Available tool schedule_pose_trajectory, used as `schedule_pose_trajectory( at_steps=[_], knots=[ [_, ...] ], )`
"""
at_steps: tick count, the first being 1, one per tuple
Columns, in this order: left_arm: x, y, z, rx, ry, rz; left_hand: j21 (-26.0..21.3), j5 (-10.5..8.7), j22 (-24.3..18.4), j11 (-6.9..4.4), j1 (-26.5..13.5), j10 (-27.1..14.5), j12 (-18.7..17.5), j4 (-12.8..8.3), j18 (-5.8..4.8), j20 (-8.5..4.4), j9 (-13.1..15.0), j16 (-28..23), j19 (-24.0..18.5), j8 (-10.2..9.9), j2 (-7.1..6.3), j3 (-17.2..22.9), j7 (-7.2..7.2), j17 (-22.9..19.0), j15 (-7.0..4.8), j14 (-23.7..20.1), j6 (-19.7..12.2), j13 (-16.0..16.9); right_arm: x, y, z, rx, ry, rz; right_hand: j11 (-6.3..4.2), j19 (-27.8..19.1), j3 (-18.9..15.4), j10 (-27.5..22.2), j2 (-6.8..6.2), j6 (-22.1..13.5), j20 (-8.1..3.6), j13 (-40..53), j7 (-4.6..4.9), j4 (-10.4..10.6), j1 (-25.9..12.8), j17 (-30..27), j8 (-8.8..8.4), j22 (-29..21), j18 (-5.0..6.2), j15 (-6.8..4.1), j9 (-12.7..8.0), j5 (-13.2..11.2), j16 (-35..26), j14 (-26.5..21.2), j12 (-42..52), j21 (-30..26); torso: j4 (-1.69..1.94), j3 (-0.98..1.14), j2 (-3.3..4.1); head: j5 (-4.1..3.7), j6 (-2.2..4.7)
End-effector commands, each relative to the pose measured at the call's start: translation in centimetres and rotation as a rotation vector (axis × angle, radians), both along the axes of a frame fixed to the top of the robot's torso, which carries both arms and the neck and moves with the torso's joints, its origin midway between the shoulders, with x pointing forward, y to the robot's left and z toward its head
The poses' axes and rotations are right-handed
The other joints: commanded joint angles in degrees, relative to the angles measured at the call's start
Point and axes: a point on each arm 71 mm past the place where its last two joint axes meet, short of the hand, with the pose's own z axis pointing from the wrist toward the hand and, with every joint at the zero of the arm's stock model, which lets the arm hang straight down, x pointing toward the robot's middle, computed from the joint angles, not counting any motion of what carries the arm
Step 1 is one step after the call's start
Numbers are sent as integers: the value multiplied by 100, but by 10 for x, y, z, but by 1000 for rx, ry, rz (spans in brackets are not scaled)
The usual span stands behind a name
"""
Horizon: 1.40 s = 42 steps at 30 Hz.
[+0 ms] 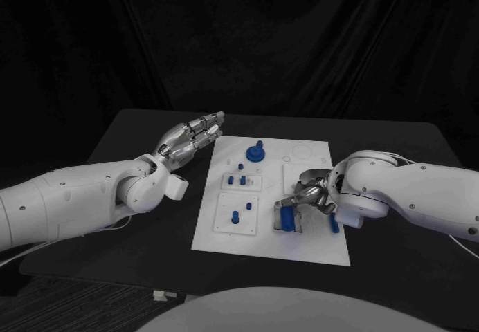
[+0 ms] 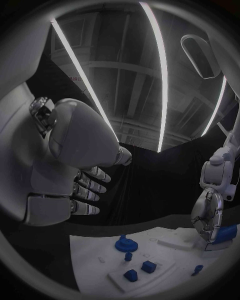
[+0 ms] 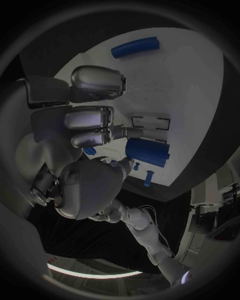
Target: Assemble the parts on the task board
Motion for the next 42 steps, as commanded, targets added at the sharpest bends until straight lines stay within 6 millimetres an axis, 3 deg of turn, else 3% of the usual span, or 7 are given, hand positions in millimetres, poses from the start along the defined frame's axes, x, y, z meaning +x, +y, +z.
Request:
schedule_pose_trajectory(
  at_steps=[1,6,12,24,35,42],
  knots=[
    [-2,0,10,-87,-116,0,22,19,9,19,46,1,23,1,-56,32,6,37,20,22,-10,30,21,7,42,-1,12,7,-1,-1,-2,-30,9,15,41,42,-53,590,31,-25,38,1510,24,62,-47,1509,-50,1027,88,42,13,-145,15,606,14,-29,-3,0,-3,7,-1],
    [-2,0,10,-88,-114,-2,23,19,10,15,49,-1,22,0,-59,34,8,36,21,25,-10,33,30,6,45,-2,26,6,-1,0,-3,-33,10,18,42,42,-64,590,46,-21,39,1510,25,80,-72,1509,-58,1027,88,44,16,-167,15,606,14,-32,-3,2,-4,18,-1],
    [-2,-1,9,-88,-113,-4,23,19,10,15,49,-1,22,0,-59,34,8,36,21,25,-10,33,30,6,45,-2,26,6,-1,0,-4,-36,12,20,44,47,-124,590,89,-4,43,1510,26,134,-159,1509,-101,1028,88,46,26,-380,15,606,14,-37,0,1,-2,25,-1],
    [-2,-1,9,-88,-110,-6,23,21,10,-7,62,-5,33,-4,-62,34,11,42,23,33,-13,46,96,6,46,-2,53,6,-1,-1,-4,-36,10,15,52,56,-350,590,152,26,49,1510,37,242,-322,1509,-192,1028,90,53,79,-1158,15,606,14,-57,-2,0,-5,32,-1],
    [-2,-1,9,-88,-107,-8,23,24,9,-14,67,-6,35,-8,-61,33,10,44,23,34,-15,50,114,7,44,-2,53,6,0,-2,-4,-31,2,3,73,60,-694,590,108,-1,61,1510,59,427,-515,1509,-272,1026,92,68,139,-1902,15,606,14,-80,-1,2,-2,40,-1],
    [-2,-1,8,-88,-104,-11,23,26,9,-15,70,-6,36,-9,-62,33,11,45,23,34,-15,52,117,7,44,-2,57,6,0,-5,-3,-30,-11,-7,91,56,-1041,590,2,-96,71,1510,83,632,-732,1509,-277,1017,98,82,171,-1928,15,606,14,-117,1,1,-2,43,-1]
  ],
)
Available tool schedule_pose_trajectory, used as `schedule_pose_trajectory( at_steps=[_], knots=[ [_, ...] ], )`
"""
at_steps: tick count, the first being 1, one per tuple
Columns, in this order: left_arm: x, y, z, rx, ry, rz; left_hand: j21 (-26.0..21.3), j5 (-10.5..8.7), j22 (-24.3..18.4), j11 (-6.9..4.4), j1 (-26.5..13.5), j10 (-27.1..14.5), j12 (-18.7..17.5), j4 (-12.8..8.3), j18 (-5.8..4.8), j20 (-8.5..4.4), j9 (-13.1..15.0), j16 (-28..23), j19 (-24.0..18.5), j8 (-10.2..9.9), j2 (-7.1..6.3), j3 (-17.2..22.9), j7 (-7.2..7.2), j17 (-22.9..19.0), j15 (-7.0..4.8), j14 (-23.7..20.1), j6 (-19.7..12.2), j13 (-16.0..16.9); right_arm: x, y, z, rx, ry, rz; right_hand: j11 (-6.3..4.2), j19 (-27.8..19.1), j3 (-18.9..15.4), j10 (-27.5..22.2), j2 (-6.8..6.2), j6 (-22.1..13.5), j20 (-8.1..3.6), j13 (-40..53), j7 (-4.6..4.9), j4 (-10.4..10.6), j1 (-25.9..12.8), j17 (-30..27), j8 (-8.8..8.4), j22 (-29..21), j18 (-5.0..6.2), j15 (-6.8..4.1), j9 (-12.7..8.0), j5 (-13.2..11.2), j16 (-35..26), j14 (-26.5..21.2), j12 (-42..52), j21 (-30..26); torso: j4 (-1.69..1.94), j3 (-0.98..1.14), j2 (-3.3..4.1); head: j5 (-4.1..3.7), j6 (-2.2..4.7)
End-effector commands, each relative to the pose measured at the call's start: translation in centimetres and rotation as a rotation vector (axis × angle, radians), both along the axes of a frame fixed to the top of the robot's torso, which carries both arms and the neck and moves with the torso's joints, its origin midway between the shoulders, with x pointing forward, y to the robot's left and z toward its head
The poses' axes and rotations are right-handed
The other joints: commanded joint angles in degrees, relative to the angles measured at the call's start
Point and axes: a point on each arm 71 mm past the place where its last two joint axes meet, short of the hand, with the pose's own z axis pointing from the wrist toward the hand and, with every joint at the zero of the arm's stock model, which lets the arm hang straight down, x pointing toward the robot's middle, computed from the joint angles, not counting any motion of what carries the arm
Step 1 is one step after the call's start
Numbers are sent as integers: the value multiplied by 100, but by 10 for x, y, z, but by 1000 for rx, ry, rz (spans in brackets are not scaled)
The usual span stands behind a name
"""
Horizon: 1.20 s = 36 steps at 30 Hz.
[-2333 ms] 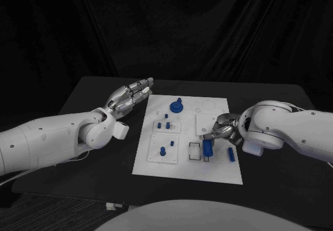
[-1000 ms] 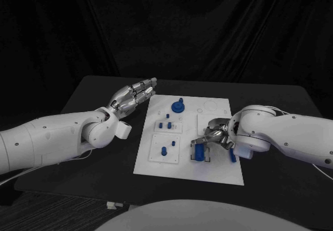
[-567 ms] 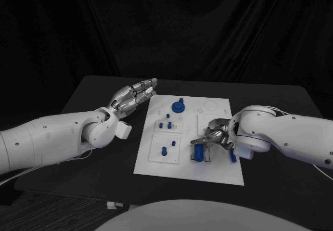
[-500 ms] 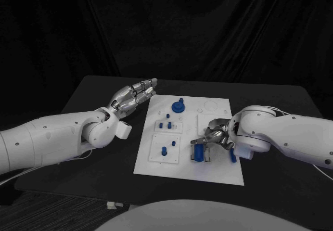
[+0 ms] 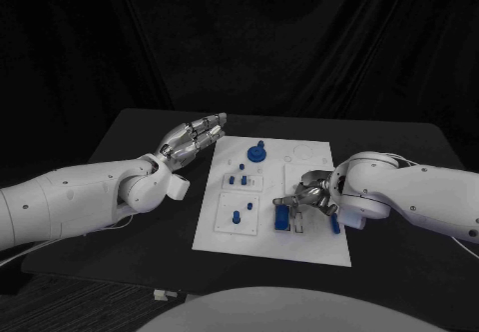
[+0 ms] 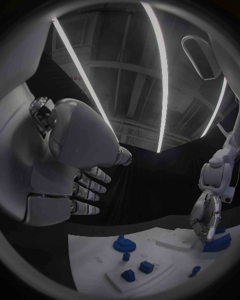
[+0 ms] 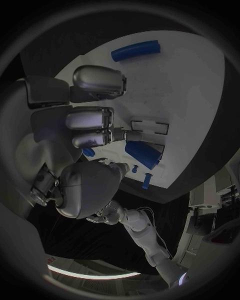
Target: Assemble the parts on the task board
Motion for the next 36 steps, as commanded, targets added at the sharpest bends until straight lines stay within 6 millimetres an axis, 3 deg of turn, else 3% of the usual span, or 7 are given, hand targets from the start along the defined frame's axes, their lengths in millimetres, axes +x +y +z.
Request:
schedule_pose_trajectory(
  at_steps=[1,12,19,26,28,31,36],
  knots=[
    [-2,0,9,-83,-106,0,23,26,5,-15,47,-7,36,7,-62,33,6,23,23,35,7,35,24,9,44,-2,6,7,0,-3,0,-15,-16,-15,52,78,-173,591,-25,-73,52,1505,2,46,-177,1510,-15,1017,99,49,13,-36,15,611,14,-35,0,0,0,8,-1],
    [-2,1,8,-82,-102,-2,23,38,5,-17,60,-6,45,-1,-64,34,7,30,23,37,7,45,42,10,49,0,17,7,-5,-12,9,62,-100,-54,52,88,-377,591,155,-108,57,1505,-1,13,-222,1510,70,1020,97,51,90,30,15,611,14,-30,-1,1,0,56,-1],
    [-2,2,8,-81,-101,0,24,51,7,-29,81,-6,55,-12,-65,34,9,34,25,42,8,63,85,10,48,0,32,8,-17,-12,31,149,-341,45,8,145,-336,591,205,-608,34,1505,28,-450,941,1510,402,1070,65,23,418,1233,15,611,14,139,1,0,-1,69,-1],
    [-2,3,8,-80,-100,1,24,61,7,-34,91,-5,65,-18,-63,32,10,38,25,46,5,72,107,10,44,0,48,8,-36,-9,42,98,-557,227,28,157,-632,591,159,-1513,35,1505,-3,-466,1505,1510,1860,1087,50,-5,1723,1426,15,611,14,209,2,0,2,27,-1],
    [-2,3,8,-81,-99,0,24,66,7,-35,96,-5,62,-21,-63,32,10,37,26,46,4,75,113,10,43,0,46,8,-42,-7,40,71,-590,277,-24,152,-695,591,104,-1662,2,1505,-62,-410,1644,1510,2469,1083,55,-13,2258,1751,15,611,14,194,1,1,0,16,-1],
    [-2,2,7,-82,-98,-2,25,71,8,-36,99,-5,67,-23,-63,32,10,39,26,47,4,77,116,10,43,0,47,8,-46,-5,36,46,-595,310,-49,146,-705,591,94,-1804,-14,1505,-109,-386,1813,1510,2982,1077,58,-31,2745,2101,15,611,14,170,0,1,1,2,-1],
    [-3,1,7,-82,-95,-5,24,77,7,-36,105,-5,66,-27,-63,32,10,43,26,47,3,82,120,11,43,0,49,8,-50,-1,28,24,-582,341,-86,145,-777,591,54,-882,-43,1505,-171,-256,1854,1510,4612,1074,60,-73,3302,1917,15,611,14,151,-8,4,-4,33,-1]
  ],
)
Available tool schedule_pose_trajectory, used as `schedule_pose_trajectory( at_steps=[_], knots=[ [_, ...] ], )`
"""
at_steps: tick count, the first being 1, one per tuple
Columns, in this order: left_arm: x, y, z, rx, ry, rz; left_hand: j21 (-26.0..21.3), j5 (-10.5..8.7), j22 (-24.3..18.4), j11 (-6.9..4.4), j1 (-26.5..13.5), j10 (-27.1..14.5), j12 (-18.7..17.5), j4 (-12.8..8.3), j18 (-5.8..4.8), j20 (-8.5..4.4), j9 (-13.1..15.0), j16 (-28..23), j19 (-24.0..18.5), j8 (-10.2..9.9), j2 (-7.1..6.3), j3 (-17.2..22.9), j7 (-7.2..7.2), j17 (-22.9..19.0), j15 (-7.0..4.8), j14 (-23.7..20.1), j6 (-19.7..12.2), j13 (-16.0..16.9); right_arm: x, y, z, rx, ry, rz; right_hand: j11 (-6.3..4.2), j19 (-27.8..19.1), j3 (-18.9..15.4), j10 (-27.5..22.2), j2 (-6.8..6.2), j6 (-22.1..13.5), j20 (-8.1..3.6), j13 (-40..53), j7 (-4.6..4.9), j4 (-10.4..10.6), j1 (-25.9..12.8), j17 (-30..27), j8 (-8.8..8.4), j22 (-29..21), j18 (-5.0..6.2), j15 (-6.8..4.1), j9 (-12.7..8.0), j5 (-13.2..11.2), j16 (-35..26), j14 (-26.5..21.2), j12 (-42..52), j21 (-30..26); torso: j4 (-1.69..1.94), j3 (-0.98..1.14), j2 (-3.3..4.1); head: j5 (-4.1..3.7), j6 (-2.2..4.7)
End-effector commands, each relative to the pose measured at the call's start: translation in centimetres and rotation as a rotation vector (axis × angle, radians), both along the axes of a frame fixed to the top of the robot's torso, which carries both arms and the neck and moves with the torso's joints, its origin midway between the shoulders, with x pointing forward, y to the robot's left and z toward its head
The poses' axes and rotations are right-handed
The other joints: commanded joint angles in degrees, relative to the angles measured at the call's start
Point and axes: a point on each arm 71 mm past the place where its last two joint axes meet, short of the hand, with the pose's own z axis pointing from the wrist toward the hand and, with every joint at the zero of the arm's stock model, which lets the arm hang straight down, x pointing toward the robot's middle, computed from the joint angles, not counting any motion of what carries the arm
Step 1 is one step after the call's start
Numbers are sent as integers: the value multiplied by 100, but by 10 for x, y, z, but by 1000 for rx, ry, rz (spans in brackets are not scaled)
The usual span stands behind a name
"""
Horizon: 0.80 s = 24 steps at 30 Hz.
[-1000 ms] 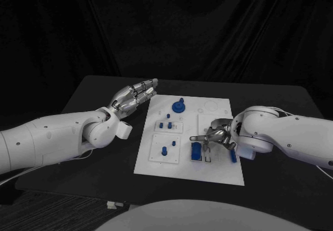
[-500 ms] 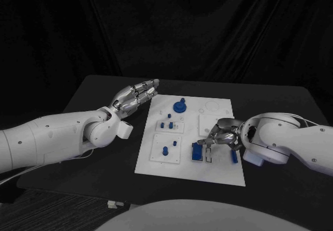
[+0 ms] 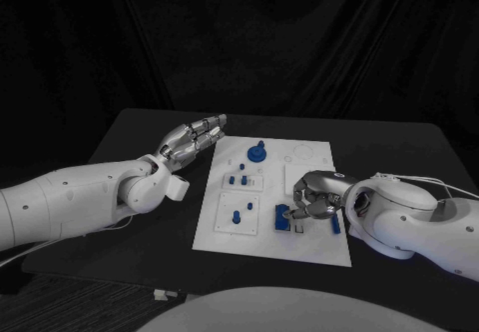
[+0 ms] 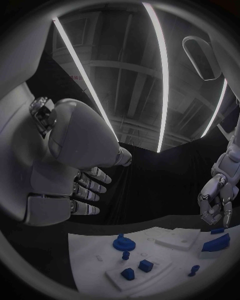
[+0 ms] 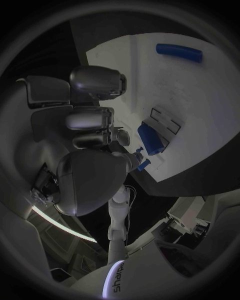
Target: Assemble the parts on the task board
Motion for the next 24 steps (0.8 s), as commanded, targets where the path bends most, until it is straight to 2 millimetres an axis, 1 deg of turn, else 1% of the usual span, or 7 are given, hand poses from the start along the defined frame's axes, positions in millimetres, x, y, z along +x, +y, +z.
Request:
schedule_pose_trajectory(
  at_steps=[1,5,8,10,12,21,24],
  knots=[
    [-2,0,9,-80,-100,-1,24,39,8,-36,57,-5,21,-4,-62,32,5,20,26,25,1,26,38,7,43,0,7,8,-2,4,-1,-45,-72,63,-56,147,-18,592,-41,257,-46,1507,-24,96,30,1510,512,1071,59,-43,481,-269,15,595,14,-38,-9,3,-4,34,-1],
    [-2,1,8,-78,-98,1,24,47,8,-37,65,-6,20,-9,-63,32,6,22,26,26,2,33,46,8,45,1,14,8,-4,6,-8,-63,-55,72,-78,146,-31,592,-125,189,-66,1507,-47,250,15,1510,724,1068,61,-62,479,-835,15,595,14,-52,-11,3,2,59,-1],
    [-2,2,8,-78,-98,1,24,47,8,-37,65,-6,20,-9,-63,32,6,22,26,26,2,33,46,8,45,1,14,8,-5,7,-12,-75,-42,77,-80,144,-18,592,-123,175,-67,1507,-48,249,38,1510,729,1067,62,-63,476,-845,15,595,14,-58,-7,2,5,54,-1],
    [-2,2,8,-78,-97,1,24,47,8,-37,65,-6,20,-9,-63,32,6,22,26,26,2,33,46,8,45,1,14,8,-5,8,-13,-79,-38,79,-81,139,9,592,-119,145,-70,1507,-51,236,95,1510,736,1063,65,-65,470,-800,15,595,14,-73,-3,1,6,51,-1],
    [-2,2,8,-78,-97,0,25,54,10,-40,75,-6,25,-15,-63,34,7,27,27,29,2,41,57,9,46,2,26,8,-5,9,-14,-83,-35,81,-86,135,54,592,-90,115,-76,1507,-54,211,197,1510,778,1059,67,-70,465,-476,15,595,14,-88,1,-2,5,36,-1],
    [-2,1,8,-80,-93,-5,25,60,9,-46,88,-7,23,-23,-63,38,11,33,28,39,4,55,83,9,50,3,63,8,-5,9,-17,-100,-24,83,-91,129,80,592,-72,47,-79,1507,-57,161,301,1510,767,1055,71,-74,446,-268,15,595,14,-110,4,-3,1,37,-1],
    [-2,1,8,-80,-92,-6,25,60,9,-46,88,-7,23,-23,-63,38,11,33,28,39,4,55,83,9,50,3,63,8,-4,9,-17,-102,-23,79,-93,126,137,592,-14,60,-83,1507,-60,75,445,1510,786,1052,73,-78,444,9,15,595,14,-124,0,-1,-3,40,-1]
  ],
)
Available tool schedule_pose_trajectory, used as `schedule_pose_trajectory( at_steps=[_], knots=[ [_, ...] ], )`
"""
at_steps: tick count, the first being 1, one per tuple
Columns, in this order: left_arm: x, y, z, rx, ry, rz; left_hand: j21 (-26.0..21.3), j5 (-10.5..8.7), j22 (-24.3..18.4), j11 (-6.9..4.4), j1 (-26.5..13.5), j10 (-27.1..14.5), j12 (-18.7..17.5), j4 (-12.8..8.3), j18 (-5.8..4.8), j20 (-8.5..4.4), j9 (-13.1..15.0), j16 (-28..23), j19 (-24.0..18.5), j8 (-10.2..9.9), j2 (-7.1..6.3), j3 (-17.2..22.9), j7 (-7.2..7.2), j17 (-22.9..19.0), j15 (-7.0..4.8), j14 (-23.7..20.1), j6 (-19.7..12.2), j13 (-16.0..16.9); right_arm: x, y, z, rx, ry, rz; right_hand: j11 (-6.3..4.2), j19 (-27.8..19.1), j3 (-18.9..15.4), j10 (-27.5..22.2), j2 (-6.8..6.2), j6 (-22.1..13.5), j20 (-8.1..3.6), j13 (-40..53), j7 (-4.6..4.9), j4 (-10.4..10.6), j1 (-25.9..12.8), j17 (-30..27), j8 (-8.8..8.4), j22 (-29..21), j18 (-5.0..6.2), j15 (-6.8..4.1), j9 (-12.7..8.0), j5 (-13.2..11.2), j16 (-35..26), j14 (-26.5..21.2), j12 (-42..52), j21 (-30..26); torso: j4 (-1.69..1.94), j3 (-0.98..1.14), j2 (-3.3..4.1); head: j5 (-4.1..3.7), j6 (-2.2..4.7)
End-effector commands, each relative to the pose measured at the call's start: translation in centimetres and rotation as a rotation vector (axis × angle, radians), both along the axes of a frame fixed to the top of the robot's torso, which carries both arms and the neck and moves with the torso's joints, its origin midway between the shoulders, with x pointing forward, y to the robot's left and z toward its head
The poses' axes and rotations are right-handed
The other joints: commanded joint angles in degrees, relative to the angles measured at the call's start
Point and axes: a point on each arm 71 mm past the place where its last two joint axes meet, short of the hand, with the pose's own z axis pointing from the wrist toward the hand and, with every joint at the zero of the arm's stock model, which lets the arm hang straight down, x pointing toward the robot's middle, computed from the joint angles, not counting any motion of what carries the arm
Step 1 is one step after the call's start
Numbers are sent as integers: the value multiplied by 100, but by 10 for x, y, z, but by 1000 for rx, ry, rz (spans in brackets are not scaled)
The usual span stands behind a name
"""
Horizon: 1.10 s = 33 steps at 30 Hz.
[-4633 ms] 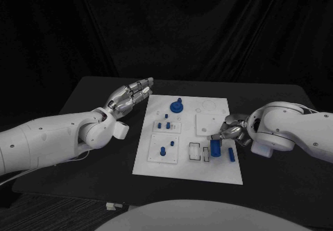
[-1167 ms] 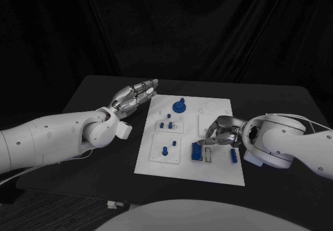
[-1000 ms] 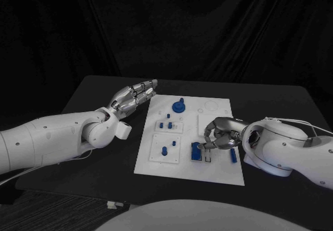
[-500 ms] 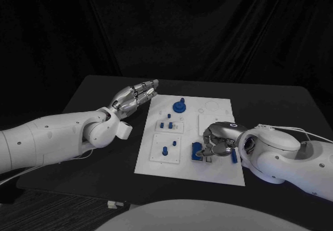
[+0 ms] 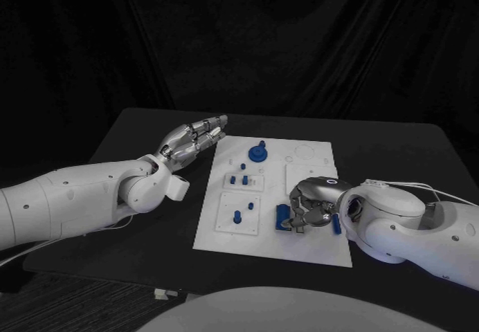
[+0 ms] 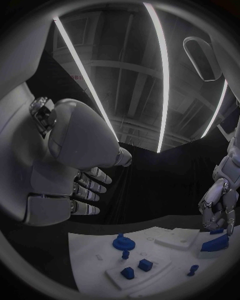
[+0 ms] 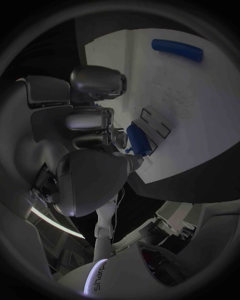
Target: Assemble the parts on the task board
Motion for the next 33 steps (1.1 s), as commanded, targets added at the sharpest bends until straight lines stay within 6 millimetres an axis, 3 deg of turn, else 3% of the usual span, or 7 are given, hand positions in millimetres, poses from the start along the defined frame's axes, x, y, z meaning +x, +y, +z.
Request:
schedule_pose_trajectory(
  at_steps=[1,10,13,18,23,28,33],
  knots=[
    [-1,0,8,-77,-95,-1,25,31,5,-46,45,-7,24,-7,-63,17,7,33,7,39,5,39,22,5,50,3,1,8,0,-1,-3,-27,2,4,-49,125,31,590,38,-7,-43,1508,-6,-61,109,1506,32,1053,73,-37,445,176,15,595,14,-16,-4,0,-7,4,-1],
    [-2,0,8,-77,-91,-5,26,33,8,-48,56,-8,28,-13,-64,24,10,52,9,47,8,53,41,9,60,8,28,8,-1,0,-4,-33,9,11,-63,119,153,590,112,78,-51,1508,-20,-191,313,1506,37,1048,77,-48,442,722,15,595,14,-42,-5,-1,-4,5,-1],
    [-2,0,8,-78,-90,-6,27,34,9,-47,61,-8,30,-16,-66,29,12,62,10,51,9,59,50,11,67,12,42,8,-1,1,-6,-36,15,15,-67,116,118,590,95,114,-55,1508,-18,-189,266,1506,41,1047,78,-51,448,335,15,595,14,-50,-6,0,-4,6,-1],
    [-2,0,8,-78,-87,-9,27,34,10,-47,65,-8,28,-19,-68,33,14,67,11,55,10,64,59,12,73,14,54,7,-2,2,-11,-44,28,15,-68,118,-61,590,83,166,-55,1508,-20,-88,18,1506,107,1047,78,-51,473,-1135,15,595,14,-58,-4,0,-5,22,-1],
    [-2,0,8,-78,-85,-10,27,34,10,-48,69,-9,28,-21,-69,37,15,69,11,59,10,68,67,12,77,15,69,7,-3,2,-16,-54,41,10,-77,115,-46,590,-158,121,-60,1508,-30,182,-205,1506,93,1043,82,-59,457,-2045,15,595,14,-79,-5,-1,-3,25,-1],
    [-2,0,8,-79,-84,-11,28,34,10,-51,73,-9,30,-24,-70,40,17,73,12,64,10,75,82,12,82,17,85,7,-4,1,-19,-58,54,12,-100,107,-158,590,-714,48,-81,1508,-44,288,-580,1506,40,1038,85,-79,433,-2059,15,595,14,-101,-5,-1,-2,25,-1],
    [-2,1,8,-79,-84,-12,28,35,11,-54,76,-9,28,-25,-71,43,19,72,12,69,10,79,93,12,83,17,101,7,-5,-5,-18,-39,50,-6,-110,103,-467,590,-737,-93,-90,1508,-48,294,-704,1506,-72,1035,87,-88,390,-2056,15,595,14,-113,-4,0,-3,34,-1]
  ],
)
